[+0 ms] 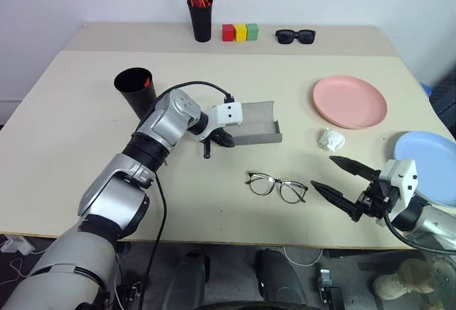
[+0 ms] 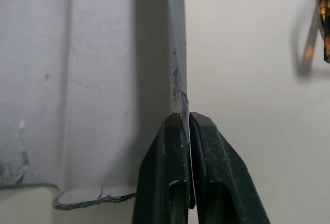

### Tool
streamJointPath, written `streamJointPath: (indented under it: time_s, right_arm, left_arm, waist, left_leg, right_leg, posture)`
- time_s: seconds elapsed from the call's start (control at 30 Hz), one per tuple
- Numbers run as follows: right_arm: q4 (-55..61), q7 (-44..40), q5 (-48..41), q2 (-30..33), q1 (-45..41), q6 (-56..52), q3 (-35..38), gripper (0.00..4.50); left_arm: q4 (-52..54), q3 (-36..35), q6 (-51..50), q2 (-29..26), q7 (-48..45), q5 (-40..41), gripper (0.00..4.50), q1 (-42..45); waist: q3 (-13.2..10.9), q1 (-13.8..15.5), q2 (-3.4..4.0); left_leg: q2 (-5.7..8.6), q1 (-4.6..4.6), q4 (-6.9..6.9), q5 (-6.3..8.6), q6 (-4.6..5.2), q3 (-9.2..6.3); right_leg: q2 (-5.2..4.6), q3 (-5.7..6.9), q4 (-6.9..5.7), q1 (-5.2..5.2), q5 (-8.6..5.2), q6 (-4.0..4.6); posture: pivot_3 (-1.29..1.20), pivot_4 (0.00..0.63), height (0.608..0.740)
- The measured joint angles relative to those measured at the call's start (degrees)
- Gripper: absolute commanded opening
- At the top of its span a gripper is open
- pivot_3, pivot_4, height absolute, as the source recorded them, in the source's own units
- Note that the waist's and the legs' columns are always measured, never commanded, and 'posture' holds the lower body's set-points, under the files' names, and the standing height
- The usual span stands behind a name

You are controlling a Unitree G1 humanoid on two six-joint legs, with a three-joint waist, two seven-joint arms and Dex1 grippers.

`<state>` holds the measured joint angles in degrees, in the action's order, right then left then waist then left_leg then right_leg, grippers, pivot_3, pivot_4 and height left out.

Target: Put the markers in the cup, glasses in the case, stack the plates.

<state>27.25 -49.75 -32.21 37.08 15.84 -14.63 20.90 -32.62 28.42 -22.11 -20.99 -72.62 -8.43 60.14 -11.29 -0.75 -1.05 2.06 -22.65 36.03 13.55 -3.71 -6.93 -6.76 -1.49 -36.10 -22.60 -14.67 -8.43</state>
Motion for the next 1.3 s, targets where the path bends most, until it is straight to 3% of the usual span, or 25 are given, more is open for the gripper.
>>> streamJointPath:
  time_s: [0.47, 0.8, 1.3]
  right_arm:
    - [-0.6, -0.3, 0.4, 0.0, -0.2, 1.2, -0.4, 3.8]
    - [-0.6, -5.1, 0.4, 1.0, 3.2, 1.4, -0.5, 3.8]
    - [-3.7, -9.1, 1.2, 3.0, -0.7, 2.1, -2.9, 3.8]
  left_arm:
    - [7.6, 0.0, -3.7, 0.5, -2.0, 0.5, 0.06, -1.8]
    - [22.3, -0.4, -14.3, -5.1, -0.9, 2.2, 0.06, -9.0]
    - [26.7, -1.5, -15.1, -7.2, 1.3, 5.3, 0.06, -11.2]
  waist:
    - [0.0, -0.1, 0.0]
    - [0.0, 0.0, 0.02]
    - [0.0, -0.1, 0.03]
  left_leg:
    - [0.0, 0.01, 0.0, 0.0, 0.0, 0.0]
    - [-0.01, 0.05, 0.13, 0.03, 0.05, -0.01]
    - [-0.01, 0.07, 0.08, 0.03, 0.05, -0.01]
  right_leg:
    - [0.0, 0.0, -0.01, 0.0, 0.0, 0.0]
    - [0.0, -0.01, -0.04, 0.1, 0.0, 0.01]
    - [0.0, -0.01, -0.04, 0.08, 0.0, 0.01]
  posture:
    - [0.0, 0.15, 0.74]
    - [0.0, 0.15, 0.74]
    - [0.0, 0.15, 0.74]
